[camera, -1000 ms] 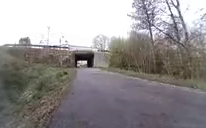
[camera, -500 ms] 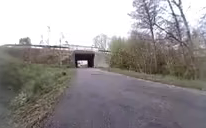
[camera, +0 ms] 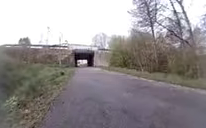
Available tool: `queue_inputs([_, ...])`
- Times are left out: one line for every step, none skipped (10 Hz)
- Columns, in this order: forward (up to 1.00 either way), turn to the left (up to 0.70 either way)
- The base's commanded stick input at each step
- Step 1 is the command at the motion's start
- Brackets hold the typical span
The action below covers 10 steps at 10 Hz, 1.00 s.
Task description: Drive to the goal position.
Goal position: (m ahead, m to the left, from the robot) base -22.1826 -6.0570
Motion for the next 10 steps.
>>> queue_inputs([0.0, 0.0])
queue_inputs([0.0, 0.0])
queue_inputs([0.0, 0.0])
queue_inputs([0.0, 0.0])
queue_inputs([0.0, 0.0])
queue_inputs([0.0, 0.0])
queue_inputs([0.0, -0.29])
queue_inputs([0.0, -0.45])
queue_inputs([0.0, -0.45])
queue_inputs([0.0, -0.45])
